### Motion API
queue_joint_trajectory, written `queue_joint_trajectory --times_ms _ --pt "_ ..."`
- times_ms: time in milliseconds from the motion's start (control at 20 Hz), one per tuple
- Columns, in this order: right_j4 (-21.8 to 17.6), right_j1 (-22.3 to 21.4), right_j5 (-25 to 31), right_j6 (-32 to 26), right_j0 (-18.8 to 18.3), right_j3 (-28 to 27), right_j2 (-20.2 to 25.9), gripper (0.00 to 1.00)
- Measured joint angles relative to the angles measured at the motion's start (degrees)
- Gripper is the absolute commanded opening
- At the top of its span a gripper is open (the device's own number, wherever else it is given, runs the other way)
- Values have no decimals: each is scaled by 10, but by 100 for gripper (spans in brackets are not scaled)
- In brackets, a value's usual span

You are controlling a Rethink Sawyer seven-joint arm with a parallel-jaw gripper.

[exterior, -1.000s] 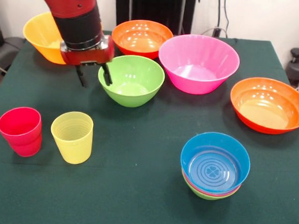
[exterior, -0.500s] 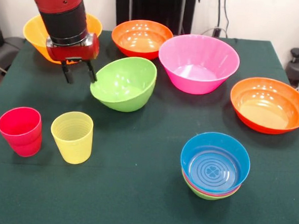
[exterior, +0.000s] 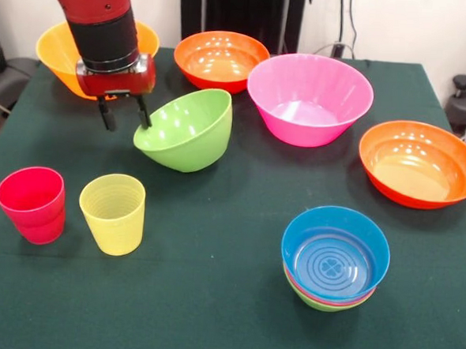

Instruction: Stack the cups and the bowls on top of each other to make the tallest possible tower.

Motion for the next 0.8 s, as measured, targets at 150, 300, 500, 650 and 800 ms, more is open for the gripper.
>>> queue_joint_trajectory --times_ms 150,300,500,650,800 --pt "0 0 0 0 0 4 0 100" --pt "-1 0 0 0 0 8 0 100" --pt "-1 0 0 0 0 12 0 100" --pt "-1 0 0 0 0 15 0 100" --pt "-1 0 -1 0 0 15 1 100"
